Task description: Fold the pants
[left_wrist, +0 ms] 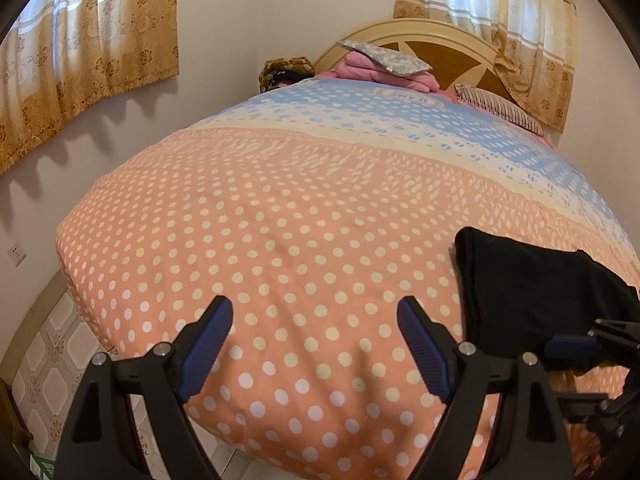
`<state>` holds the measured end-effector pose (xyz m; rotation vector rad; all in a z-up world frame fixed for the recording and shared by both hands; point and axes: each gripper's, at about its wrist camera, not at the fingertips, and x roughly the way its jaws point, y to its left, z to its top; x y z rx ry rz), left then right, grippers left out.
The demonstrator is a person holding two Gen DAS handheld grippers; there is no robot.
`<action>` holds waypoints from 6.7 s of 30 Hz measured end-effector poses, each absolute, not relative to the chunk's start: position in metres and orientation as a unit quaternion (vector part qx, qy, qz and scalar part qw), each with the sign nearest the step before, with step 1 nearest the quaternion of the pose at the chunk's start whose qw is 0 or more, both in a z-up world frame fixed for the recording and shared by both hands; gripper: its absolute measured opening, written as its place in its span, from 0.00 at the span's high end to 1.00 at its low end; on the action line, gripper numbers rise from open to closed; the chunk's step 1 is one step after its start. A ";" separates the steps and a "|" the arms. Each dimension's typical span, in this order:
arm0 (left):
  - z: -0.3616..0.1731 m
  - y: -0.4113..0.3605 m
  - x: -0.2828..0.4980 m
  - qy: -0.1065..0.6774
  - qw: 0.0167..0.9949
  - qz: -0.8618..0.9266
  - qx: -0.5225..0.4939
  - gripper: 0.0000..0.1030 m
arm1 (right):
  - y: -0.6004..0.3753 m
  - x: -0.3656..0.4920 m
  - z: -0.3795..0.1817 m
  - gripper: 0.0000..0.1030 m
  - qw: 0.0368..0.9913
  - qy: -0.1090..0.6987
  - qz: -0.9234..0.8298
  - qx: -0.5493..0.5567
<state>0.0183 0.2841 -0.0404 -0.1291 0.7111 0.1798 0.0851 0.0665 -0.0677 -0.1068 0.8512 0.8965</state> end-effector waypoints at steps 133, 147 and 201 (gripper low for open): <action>-0.081 0.141 0.104 0.418 0.908 0.021 -0.002 0.00 | -0.567 -0.161 -0.084 0.94 0.803 0.219 -0.280 0.478; -0.082 0.140 0.105 0.416 0.909 0.033 -0.001 0.00 | -0.581 -0.055 -0.011 0.31 0.891 0.267 -0.239 0.279; -0.053 0.108 0.071 0.371 0.928 0.014 0.029 0.00 | -0.308 0.104 -0.041 0.91 0.879 0.409 0.171 0.179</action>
